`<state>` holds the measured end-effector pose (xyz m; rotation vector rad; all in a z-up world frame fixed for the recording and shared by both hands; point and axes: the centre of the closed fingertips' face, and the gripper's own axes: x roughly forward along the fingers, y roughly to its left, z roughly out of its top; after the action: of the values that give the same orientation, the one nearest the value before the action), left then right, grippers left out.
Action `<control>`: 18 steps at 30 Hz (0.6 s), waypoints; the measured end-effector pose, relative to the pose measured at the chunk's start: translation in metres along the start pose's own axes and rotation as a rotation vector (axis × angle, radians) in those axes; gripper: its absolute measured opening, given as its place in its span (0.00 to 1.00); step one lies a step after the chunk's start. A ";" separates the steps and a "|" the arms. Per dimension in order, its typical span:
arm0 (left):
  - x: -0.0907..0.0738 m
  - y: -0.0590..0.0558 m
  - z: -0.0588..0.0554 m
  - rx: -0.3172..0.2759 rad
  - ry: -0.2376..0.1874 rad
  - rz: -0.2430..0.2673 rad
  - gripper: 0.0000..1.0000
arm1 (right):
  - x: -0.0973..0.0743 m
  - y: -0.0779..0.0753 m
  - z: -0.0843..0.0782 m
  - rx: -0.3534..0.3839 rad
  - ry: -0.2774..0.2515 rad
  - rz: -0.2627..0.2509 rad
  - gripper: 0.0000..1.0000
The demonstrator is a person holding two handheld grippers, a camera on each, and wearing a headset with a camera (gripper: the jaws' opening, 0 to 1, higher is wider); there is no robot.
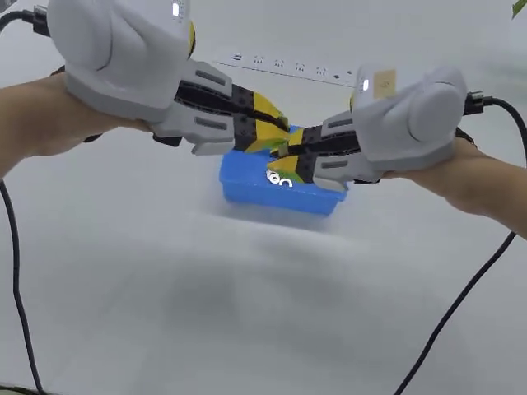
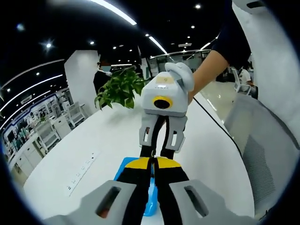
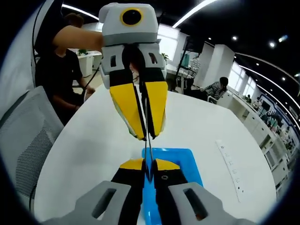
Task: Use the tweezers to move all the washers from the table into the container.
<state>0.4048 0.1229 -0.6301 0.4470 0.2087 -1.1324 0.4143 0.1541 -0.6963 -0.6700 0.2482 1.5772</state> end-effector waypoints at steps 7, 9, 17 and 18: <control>-0.011 -0.015 -0.001 0.065 0.050 -0.029 0.06 | -0.014 0.014 0.006 -0.046 0.016 0.010 0.08; -0.012 -0.020 -0.002 0.081 0.067 -0.037 0.06 | -0.017 0.019 0.007 -0.058 0.026 0.013 0.08; -0.013 -0.036 -0.009 0.129 0.148 -0.047 0.08 | -0.030 0.034 0.012 -0.076 0.037 0.013 0.08; -0.013 -0.037 -0.011 0.142 0.165 -0.048 0.08 | -0.030 0.036 0.013 -0.075 0.036 0.014 0.08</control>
<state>0.3666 0.1255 -0.6443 0.6653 0.2852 -1.1619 0.3760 0.1309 -0.6774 -0.7573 0.2217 1.5955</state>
